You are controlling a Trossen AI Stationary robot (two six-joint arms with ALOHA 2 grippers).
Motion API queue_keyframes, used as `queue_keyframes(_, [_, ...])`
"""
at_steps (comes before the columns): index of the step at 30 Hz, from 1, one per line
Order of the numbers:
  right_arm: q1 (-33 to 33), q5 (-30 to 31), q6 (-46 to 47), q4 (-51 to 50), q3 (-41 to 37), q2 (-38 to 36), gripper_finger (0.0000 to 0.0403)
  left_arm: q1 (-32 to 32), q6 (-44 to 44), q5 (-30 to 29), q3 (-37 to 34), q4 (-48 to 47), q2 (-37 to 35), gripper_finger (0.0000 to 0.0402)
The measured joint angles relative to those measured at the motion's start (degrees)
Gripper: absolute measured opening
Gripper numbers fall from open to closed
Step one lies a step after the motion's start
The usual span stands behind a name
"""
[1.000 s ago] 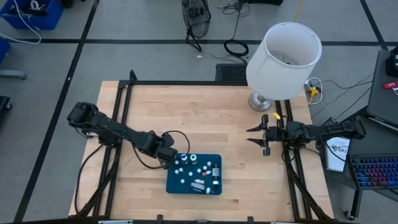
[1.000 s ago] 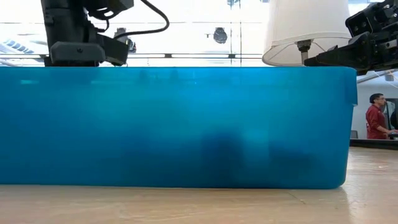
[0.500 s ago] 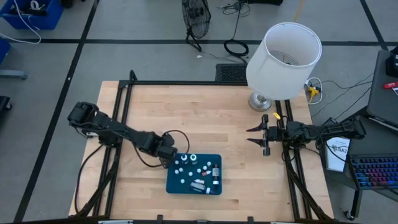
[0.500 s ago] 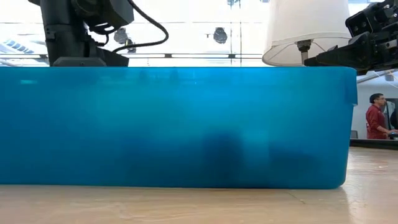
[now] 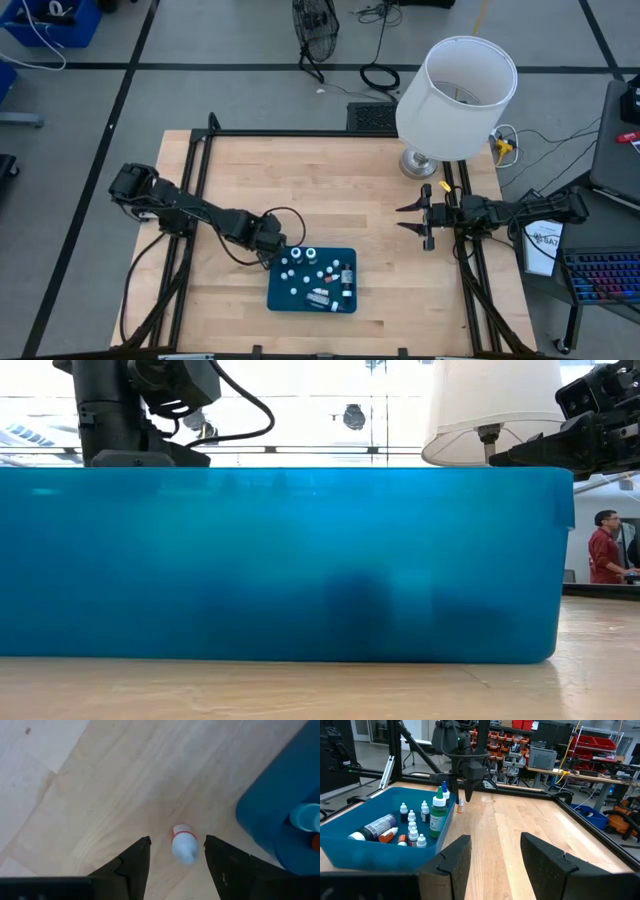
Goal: Pick & Place food coloring
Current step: Put the orange food coloring bottle into the blue container
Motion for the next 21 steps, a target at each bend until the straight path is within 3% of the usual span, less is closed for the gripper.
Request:
queue_keyframes(10, [0.0, 0.0, -0.02, 0.0, 0.0, 0.0, 0.0162, 0.0, 0.13, 0.74, 0.0, -0.02, 0.0, 0.0151])
queue_keyframes(21, [0.01, -0.02, -0.01, 0.0, 0.0, 0.0, 0.0161, 0.0, 2.54, -1.37, 0.02, 0.11, 0.0, 0.006])
